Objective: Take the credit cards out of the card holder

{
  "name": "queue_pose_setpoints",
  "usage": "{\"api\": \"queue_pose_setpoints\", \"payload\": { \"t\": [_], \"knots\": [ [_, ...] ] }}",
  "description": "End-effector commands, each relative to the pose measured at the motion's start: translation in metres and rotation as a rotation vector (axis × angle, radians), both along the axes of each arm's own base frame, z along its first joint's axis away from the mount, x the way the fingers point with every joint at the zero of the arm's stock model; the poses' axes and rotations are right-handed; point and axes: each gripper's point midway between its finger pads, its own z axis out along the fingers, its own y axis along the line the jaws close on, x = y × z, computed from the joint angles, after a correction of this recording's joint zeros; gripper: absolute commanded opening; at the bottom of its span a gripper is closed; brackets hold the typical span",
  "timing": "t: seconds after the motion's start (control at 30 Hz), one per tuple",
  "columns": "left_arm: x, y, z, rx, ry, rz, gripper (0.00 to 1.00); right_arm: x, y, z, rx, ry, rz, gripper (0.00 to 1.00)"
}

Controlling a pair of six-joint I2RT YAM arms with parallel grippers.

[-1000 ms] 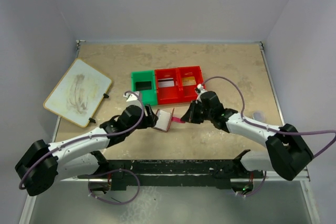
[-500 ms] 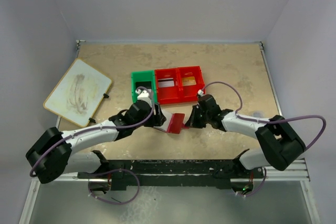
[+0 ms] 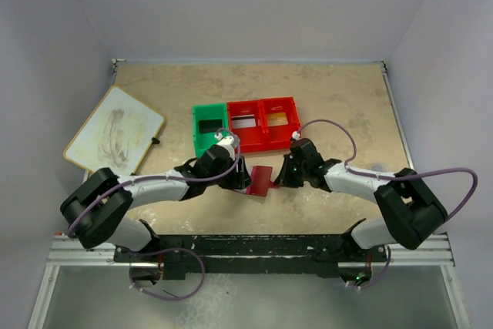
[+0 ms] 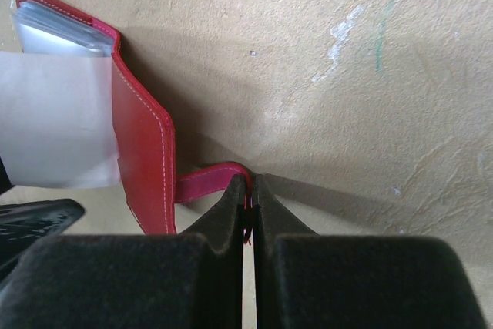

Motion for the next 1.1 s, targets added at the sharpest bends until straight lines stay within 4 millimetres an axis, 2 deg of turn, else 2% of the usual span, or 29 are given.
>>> {"api": "queue_pose_setpoints", "payload": {
  "t": [0.0,0.07,0.13,0.2,0.27,0.37,0.47,0.57,0.7,0.83,0.9,1.07],
  "knots": [
    [0.003,-0.033,0.016,-0.116,-0.005,-0.092,0.49,0.01,-0.004,0.006,-0.032,-0.018,-0.033,0.0],
    [0.002,-0.045,0.027,-0.198,-0.011,-0.115,0.5,0.01,-0.003,0.009,-0.024,-0.025,-0.034,0.0],
    [0.001,-0.056,0.041,-0.269,-0.016,-0.138,0.5,0.015,-0.001,0.016,-0.001,-0.066,-0.034,0.06],
    [0.0,-0.062,0.048,-0.276,-0.03,-0.157,0.49,0.021,0.003,0.028,0.033,-0.112,-0.041,0.13],
    [0.0,-0.064,0.048,-0.257,-0.041,-0.173,0.5,0.017,0.003,0.034,0.048,-0.11,-0.041,0.19],
    [-0.002,-0.065,0.037,-0.226,-0.015,-0.196,0.5,0.017,0.0,0.047,0.062,-0.114,-0.085,0.25],
    [-0.009,-0.066,0.019,-0.21,0.029,-0.215,0.5,0.024,-0.011,0.065,0.048,-0.159,-0.16,0.26],
    [-0.014,-0.067,0.006,-0.2,0.054,-0.221,0.49,0.027,-0.008,0.088,0.107,-0.224,-0.159,0.29],
    [-0.02,-0.072,0.0,-0.197,0.065,-0.232,0.36,0.028,0.007,0.109,0.196,-0.247,-0.121,0.28],
    [-0.024,-0.069,0.001,-0.193,0.057,-0.226,0.33,0.028,0.031,0.11,0.268,-0.239,-0.016,0.21],
    [-0.026,-0.065,0.0,-0.184,0.056,-0.217,0.32,0.036,0.039,0.109,0.274,-0.257,0.012,0.18],
    [-0.026,-0.053,0.0,-0.14,0.034,-0.199,0.32,0.038,0.057,0.089,0.297,-0.202,0.078,0.15]
  ]
}}
